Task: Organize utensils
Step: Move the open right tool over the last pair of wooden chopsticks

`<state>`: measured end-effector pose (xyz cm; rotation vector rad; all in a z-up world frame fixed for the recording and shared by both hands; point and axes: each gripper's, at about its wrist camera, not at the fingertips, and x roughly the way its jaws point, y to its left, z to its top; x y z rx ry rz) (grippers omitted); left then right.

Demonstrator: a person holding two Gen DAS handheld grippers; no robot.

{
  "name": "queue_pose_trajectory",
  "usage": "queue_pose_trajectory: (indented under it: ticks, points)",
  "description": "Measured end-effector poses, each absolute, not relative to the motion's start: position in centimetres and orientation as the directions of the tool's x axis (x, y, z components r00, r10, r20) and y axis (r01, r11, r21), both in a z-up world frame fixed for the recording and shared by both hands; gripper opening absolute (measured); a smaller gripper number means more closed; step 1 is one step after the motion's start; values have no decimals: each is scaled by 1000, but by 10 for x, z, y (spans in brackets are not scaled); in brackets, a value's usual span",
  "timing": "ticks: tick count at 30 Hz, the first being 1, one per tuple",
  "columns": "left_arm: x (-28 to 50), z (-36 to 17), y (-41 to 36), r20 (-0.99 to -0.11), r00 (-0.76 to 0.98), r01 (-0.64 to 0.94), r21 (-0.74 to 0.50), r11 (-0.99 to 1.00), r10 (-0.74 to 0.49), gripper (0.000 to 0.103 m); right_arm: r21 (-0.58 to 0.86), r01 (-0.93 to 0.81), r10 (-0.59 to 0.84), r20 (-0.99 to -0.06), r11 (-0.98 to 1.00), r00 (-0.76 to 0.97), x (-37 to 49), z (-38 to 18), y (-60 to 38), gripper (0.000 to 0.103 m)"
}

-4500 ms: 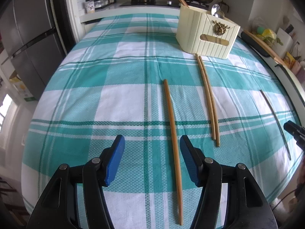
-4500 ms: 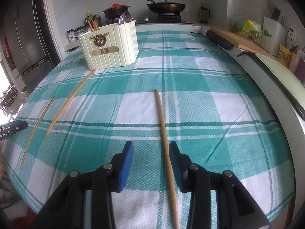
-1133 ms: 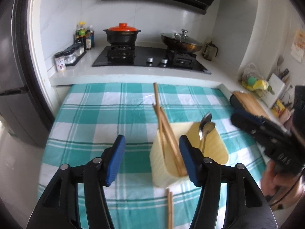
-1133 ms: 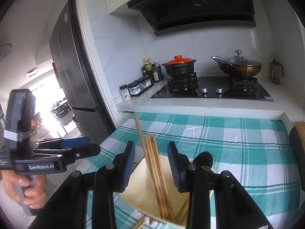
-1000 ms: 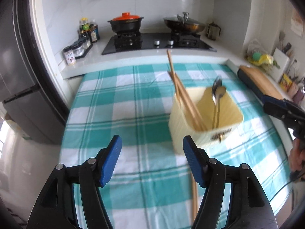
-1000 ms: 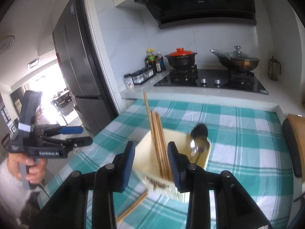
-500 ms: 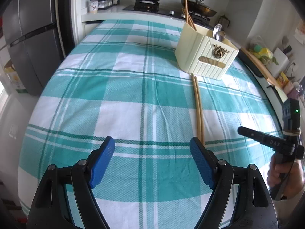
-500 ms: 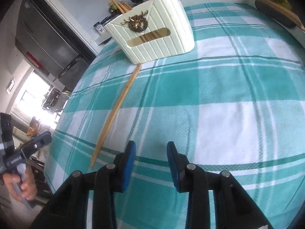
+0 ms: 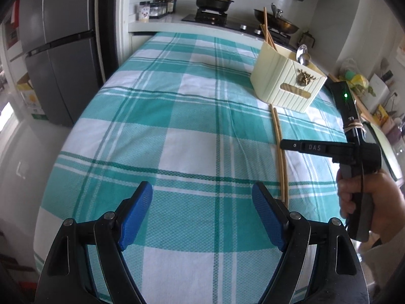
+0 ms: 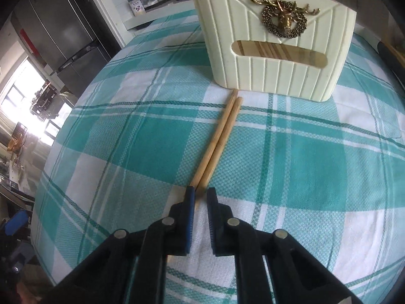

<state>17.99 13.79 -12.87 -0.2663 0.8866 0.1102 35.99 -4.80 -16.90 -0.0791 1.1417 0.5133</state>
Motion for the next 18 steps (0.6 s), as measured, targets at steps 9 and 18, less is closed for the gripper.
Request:
queue_pose_trajectory:
  ticks: [9, 18]
  points:
    - [181, -135, 126, -781, 624, -181, -186, 966, -33, 82, 86, -481, 281, -894, 872, 348, 358, -164, -53, 10]
    - [185, -137, 97, -791, 609, -132, -167, 977, -53, 82, 27, -510, 251, -892, 860, 377, 353, -165, -36, 10]
